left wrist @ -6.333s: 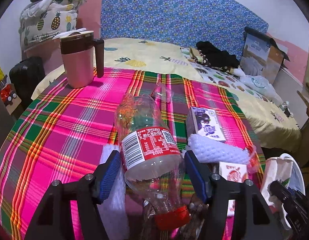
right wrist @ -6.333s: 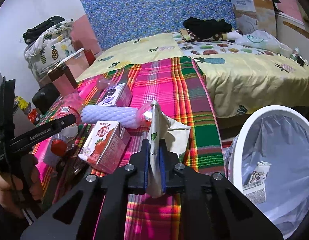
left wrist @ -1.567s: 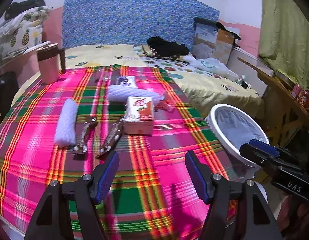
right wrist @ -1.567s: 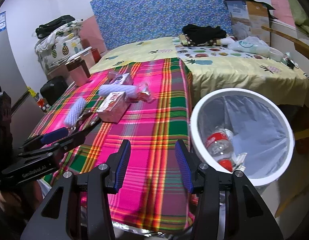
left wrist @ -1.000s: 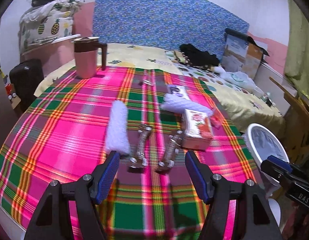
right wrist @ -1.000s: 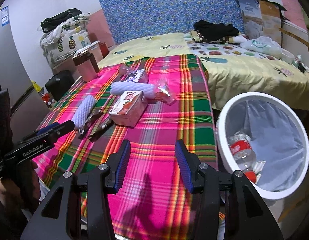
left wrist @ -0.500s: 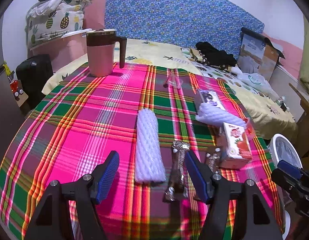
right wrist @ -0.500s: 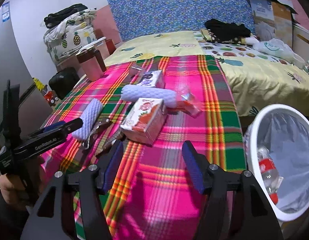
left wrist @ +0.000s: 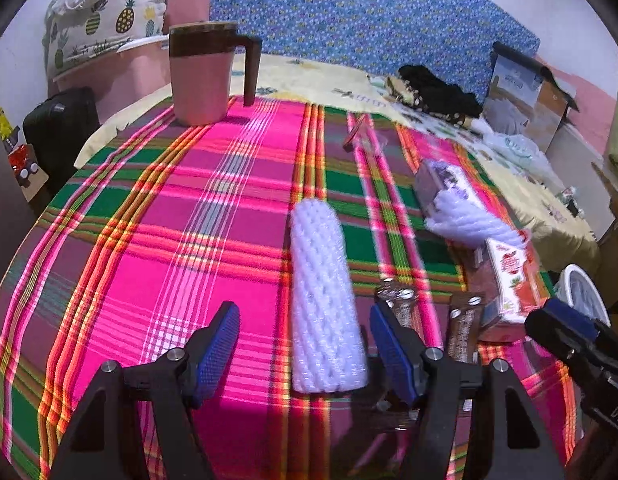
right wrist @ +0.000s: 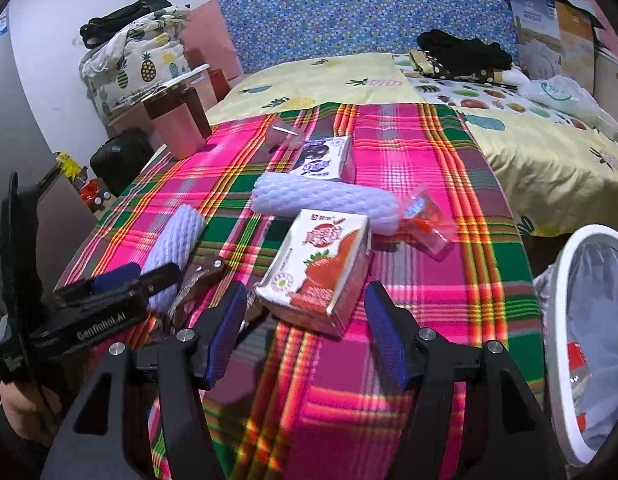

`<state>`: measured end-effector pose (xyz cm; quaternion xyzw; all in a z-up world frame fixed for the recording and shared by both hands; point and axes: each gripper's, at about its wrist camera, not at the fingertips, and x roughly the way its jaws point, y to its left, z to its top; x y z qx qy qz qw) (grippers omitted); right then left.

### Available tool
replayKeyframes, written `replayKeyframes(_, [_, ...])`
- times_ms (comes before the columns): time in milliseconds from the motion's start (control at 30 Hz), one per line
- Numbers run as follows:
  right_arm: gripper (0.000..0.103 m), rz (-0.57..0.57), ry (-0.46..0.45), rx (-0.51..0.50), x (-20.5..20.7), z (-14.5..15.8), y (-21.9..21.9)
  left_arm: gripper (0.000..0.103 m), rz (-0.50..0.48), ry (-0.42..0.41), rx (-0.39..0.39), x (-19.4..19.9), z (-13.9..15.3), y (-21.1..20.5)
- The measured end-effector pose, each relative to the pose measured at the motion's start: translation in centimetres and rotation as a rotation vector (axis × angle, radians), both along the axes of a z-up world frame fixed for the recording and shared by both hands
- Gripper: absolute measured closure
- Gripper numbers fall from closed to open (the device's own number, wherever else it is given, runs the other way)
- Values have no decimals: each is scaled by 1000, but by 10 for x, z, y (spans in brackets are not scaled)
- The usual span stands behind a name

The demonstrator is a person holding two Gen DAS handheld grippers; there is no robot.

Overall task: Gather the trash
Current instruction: 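Grasp the white foam net with the left gripper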

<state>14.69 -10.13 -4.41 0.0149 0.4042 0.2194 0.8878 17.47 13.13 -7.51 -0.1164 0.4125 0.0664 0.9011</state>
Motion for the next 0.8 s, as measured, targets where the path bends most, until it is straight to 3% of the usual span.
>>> replayKeyframes(167, [40,-22,-3,-19,6,-3,6,51,10,4,4,0,-2,4])
replayKeyframes(300, [40,-35,-2,-46,9,-6,9,55,15,2,5,-1,-2,6])
replayKeyframes(467, [40,-38,-5,-70,8,-5,11,73,1,3,11,1,-3,4])
replayKeyframes(767, [42,-21,-16,-64,3,-3,6,77,17,-25,9,-8,3,7])
replayKeyframes(800, [52,-20,-19,-60,2,-2,5,77,20,-28,12,-10,4,7])
